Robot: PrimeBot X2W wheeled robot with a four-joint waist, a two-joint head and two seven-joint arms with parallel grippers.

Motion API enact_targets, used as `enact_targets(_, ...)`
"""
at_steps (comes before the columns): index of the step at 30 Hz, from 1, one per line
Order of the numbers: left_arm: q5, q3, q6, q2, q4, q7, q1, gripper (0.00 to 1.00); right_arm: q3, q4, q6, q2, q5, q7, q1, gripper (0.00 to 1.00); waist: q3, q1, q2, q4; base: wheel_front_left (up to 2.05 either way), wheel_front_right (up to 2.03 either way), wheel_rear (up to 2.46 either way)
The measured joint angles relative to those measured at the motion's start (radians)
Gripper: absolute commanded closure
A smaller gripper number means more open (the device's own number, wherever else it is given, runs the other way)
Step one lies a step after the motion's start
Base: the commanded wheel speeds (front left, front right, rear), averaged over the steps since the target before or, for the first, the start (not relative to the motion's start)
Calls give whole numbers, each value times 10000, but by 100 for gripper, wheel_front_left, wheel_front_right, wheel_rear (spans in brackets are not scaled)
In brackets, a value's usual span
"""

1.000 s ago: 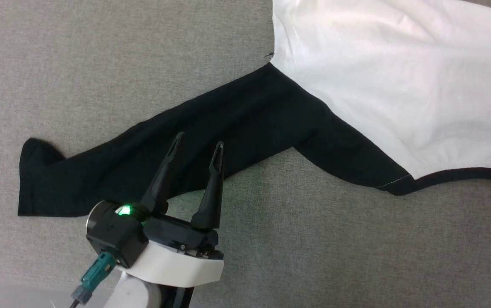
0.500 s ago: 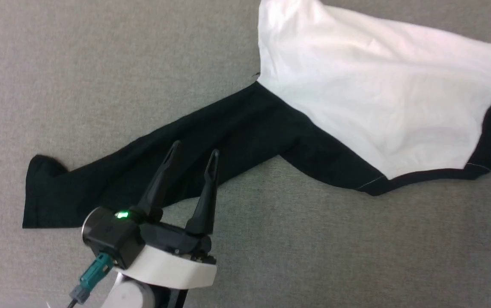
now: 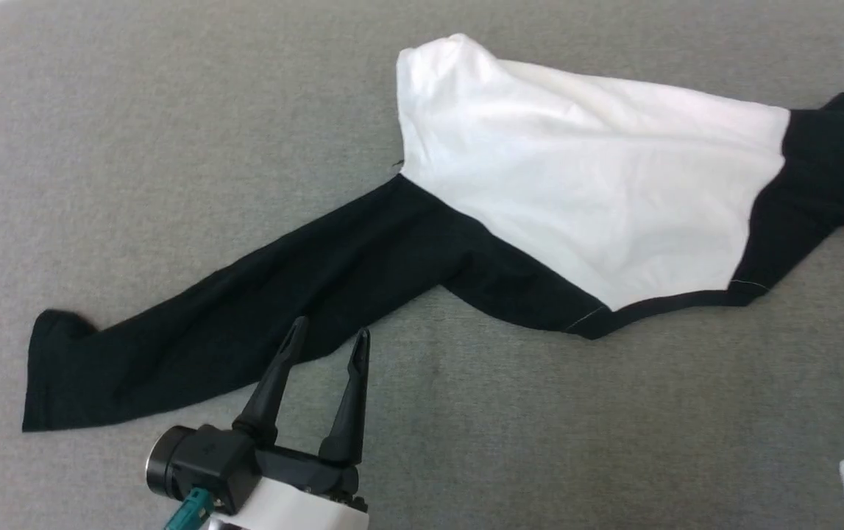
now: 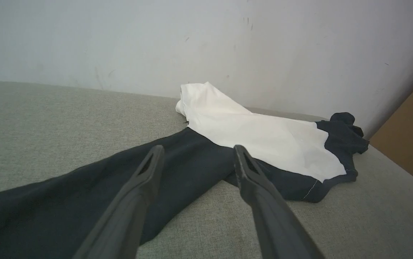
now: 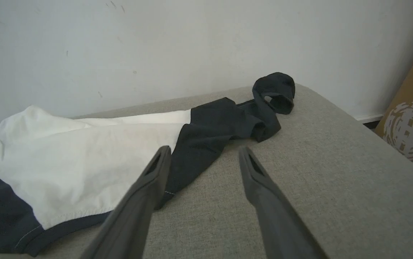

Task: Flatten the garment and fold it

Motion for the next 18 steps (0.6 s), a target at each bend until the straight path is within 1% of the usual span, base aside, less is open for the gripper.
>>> enact_targets(2,194,-79,-6,128,38,23,-21,0,84,234,2,6,265,-228,80,0,-94,0,0,-111,0,0,0)
enact_targets(4,422,-240,-65,295,36,286,-132,0,113,251,0,8,253,-362,41,0,-167,0,0,-215,0,0,0)
enact_targets(7,869,-600,-391,640,36,1106,-825,0,67,207,2,0,159,-435,-141,0,-185,0,0,-324,0,0,0)
enact_targets(9,1131,-903,-771,830,88,1845,-1567,0,52,127,0,0,144,-410,-336,0,-103,1,0,-351,0,0,0)
enact_targets(14,1448,-1820,-1944,938,543,3827,-3608,0,0,-219,0,-2,153,-336,-744,0,294,3,0,-369,0,0,0)
enact_targets(16,1603,-2274,-2288,968,813,4539,-4327,0,2,-305,0,-2,190,-311,-849,0,493,3,0,-387,0,0,0)
enact_targets(18,1661,-2748,-2497,1012,1099,5177,-4891,0,6,-345,0,-2,196,-297,-919,0,699,4,0,-417,0,0,0)
